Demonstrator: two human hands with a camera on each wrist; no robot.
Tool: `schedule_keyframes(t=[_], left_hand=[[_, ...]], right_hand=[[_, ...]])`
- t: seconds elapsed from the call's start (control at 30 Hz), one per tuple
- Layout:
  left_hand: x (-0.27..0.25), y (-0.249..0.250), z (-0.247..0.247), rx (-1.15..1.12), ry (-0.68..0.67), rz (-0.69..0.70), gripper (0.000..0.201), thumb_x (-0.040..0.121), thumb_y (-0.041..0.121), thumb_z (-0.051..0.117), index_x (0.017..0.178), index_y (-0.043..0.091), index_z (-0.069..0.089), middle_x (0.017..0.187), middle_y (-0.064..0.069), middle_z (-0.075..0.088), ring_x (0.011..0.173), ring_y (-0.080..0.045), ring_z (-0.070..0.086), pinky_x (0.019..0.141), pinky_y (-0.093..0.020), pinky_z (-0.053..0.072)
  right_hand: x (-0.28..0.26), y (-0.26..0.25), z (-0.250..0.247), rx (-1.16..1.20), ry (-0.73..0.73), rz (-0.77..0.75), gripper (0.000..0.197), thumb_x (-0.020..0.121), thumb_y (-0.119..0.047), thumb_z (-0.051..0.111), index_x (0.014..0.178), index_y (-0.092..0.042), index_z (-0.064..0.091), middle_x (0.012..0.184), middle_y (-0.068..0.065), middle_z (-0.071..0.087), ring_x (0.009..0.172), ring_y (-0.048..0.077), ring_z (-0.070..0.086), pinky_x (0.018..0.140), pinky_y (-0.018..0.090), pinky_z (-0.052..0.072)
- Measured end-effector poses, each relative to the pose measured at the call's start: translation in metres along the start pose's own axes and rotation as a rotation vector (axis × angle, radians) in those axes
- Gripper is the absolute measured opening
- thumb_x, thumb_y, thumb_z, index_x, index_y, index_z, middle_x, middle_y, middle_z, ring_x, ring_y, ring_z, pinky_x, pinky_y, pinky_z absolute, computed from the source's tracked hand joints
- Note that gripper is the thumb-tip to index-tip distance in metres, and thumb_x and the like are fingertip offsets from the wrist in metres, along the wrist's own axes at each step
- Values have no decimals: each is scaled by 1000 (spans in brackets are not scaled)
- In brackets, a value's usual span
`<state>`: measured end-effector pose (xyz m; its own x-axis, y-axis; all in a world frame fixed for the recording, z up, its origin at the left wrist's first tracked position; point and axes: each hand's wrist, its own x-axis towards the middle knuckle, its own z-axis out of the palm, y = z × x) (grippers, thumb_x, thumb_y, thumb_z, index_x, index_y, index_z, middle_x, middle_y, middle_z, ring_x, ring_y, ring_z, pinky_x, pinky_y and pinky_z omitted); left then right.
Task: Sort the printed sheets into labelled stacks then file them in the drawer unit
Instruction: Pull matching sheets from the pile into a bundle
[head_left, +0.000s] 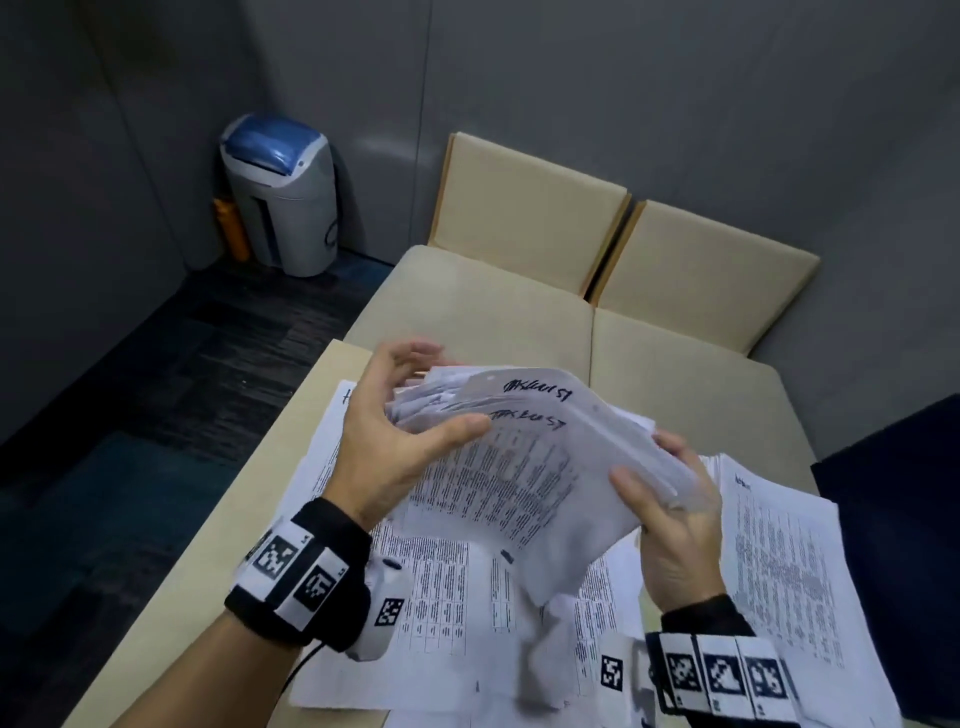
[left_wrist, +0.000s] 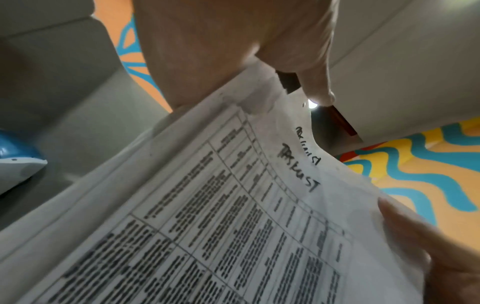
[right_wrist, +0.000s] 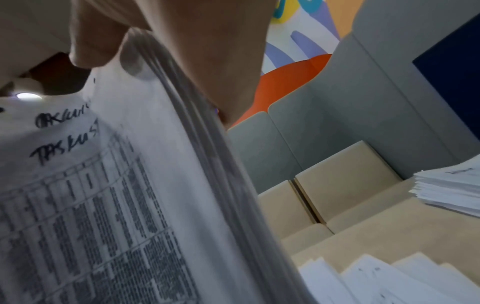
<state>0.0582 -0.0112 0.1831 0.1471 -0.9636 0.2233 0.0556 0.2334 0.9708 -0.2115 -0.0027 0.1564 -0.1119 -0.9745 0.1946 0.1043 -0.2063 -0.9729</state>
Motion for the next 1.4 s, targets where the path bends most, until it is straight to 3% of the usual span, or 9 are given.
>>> schedule_keyframes(t=[0.23,0.47,0.6,0.7,0.77,0.83,0.93,1.07,1.4], left_hand=[[30,5,8,72,-50,75,33,81,39,78,109,22,72,117,1,66,107,-21,66,95,-52,54],[42,3,24,-186,20,23,10,86,6,53,93,5,60,110,-3,69,94,-21,60,78,-37,52],[43,-7,16,-250,49,-16,39,71,5,42,109,4,51,126,-10,63,111,-19,58,84,-26,49],[43,-15,5,-183,-17,14,59,87,46,58,129,5,46,130,-7,63,124,-23,57,100,-38,46],[41,-25,-7,-81,-106,-26,97,65,76,71,135,14,44,128,-3,64,118,-19,62,97,-33,51],[35,-35,-16,-49,-186,-158,109,48,71,85,136,20,44,120,-6,69,109,-21,68,94,-37,56],[28,-57,-19,48,-218,-288,82,59,38,94,128,15,56,117,-5,72,109,-20,69,99,-52,52],[26,-66,-12,-14,-172,-331,54,71,8,84,121,14,63,114,-3,73,109,-17,69,100,-52,51],[38,-79,-2,20,-248,-411,80,53,54,91,109,4,65,105,-21,72,100,-36,70,91,-55,56]], right_hand=[[-15,17,11,-56,36,73,50,73,-6,84,119,-20,69,113,13,74,109,31,70,90,43,59],[-5,22,14,5,137,140,54,66,-16,85,117,-9,67,101,5,77,99,21,72,79,33,60],[-1,32,18,-49,92,226,37,72,-18,88,104,-16,69,93,-2,78,101,24,72,77,26,59],[-1,30,20,-73,123,205,40,73,-19,88,107,-15,69,97,0,79,105,28,71,82,29,61],[0,17,22,-96,132,132,54,70,-27,91,116,-13,66,104,2,77,105,26,72,87,34,61],[4,0,26,-82,137,37,55,73,-21,90,121,-18,64,107,-2,75,103,19,72,86,31,61],[14,-27,37,-180,132,-121,40,83,-29,82,121,-28,67,108,-17,71,106,7,67,86,19,56],[25,-37,49,-212,140,-196,6,89,-27,76,95,-26,76,95,-6,77,92,10,71,82,17,54],[3,-16,22,20,172,-151,2,97,-20,45,98,-18,43,133,12,64,124,24,60,99,37,48]])
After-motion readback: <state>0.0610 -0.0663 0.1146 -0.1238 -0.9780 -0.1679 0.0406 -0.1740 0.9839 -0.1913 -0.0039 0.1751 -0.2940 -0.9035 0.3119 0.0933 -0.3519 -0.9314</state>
